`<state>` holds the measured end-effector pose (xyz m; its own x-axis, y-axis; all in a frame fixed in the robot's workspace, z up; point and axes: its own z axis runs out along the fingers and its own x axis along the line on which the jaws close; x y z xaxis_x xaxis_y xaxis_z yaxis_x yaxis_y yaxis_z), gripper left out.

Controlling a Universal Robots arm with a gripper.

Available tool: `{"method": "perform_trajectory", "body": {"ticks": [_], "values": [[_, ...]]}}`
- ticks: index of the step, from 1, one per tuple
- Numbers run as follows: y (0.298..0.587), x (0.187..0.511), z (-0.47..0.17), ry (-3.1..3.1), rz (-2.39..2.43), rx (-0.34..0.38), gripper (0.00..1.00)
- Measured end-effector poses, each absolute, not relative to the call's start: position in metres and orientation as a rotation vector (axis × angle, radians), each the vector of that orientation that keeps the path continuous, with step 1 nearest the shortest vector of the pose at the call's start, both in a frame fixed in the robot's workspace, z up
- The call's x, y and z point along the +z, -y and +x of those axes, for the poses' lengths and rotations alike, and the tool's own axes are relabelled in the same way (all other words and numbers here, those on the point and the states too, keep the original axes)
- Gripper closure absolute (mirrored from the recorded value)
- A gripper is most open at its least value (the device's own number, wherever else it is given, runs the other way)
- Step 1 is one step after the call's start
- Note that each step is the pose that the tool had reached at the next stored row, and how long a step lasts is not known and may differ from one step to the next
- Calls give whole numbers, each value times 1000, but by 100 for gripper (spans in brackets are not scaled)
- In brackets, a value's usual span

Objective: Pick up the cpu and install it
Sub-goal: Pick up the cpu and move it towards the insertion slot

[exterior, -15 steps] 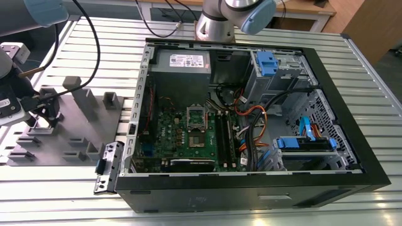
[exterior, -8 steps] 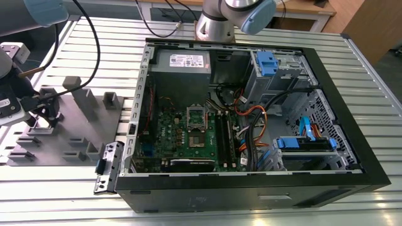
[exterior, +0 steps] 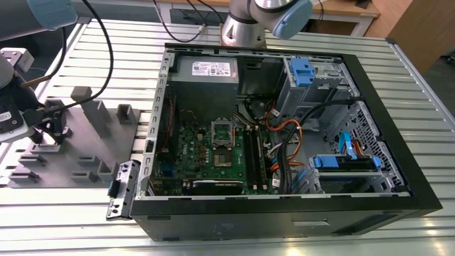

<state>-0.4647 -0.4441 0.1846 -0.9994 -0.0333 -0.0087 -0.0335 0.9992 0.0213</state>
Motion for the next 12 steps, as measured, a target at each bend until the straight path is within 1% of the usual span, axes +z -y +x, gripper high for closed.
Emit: {"method": "perform_trajectory", "body": {"ticks": [12], "values": [[444, 189, -465, -3133, -52, 34, 53]]}}
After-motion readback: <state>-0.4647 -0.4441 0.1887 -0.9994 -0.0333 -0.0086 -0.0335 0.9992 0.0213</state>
